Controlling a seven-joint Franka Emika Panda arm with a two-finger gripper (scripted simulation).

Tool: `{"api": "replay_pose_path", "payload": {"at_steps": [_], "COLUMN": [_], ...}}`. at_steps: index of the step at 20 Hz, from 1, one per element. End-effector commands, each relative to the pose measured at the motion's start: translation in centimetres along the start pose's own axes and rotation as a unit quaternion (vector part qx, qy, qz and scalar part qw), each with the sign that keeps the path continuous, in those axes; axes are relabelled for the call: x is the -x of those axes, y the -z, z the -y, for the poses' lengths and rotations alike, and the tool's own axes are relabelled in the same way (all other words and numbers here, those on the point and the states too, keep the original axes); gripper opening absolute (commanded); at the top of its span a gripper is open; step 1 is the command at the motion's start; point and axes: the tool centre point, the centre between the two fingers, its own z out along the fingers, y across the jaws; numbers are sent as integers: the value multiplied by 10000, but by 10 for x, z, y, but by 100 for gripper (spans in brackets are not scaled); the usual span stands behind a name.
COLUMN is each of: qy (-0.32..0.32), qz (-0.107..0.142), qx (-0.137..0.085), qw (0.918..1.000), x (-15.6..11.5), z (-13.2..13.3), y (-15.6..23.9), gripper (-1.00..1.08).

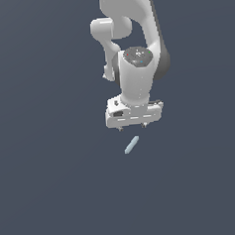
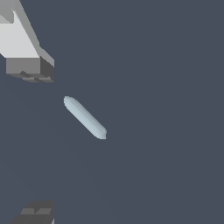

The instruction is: Pick up the object and move it to a goal position.

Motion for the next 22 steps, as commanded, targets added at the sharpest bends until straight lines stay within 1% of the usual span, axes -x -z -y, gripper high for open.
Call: {"api": "replay_pose_path", "payload": {"at_steps": [1, 4, 9, 16, 22], "qy": [0, 27, 123, 53, -259], "qz": [0, 1, 6, 10, 26], "qx": [0, -19, -90, -91, -100], "qw": [10000, 10000, 9999, 9999, 9996], "x": [0, -1, -5, -5, -5], "z": [0, 4, 19, 19, 18], "y": [0, 2, 8, 6, -3], "gripper": [100, 100, 100, 100, 100]}}
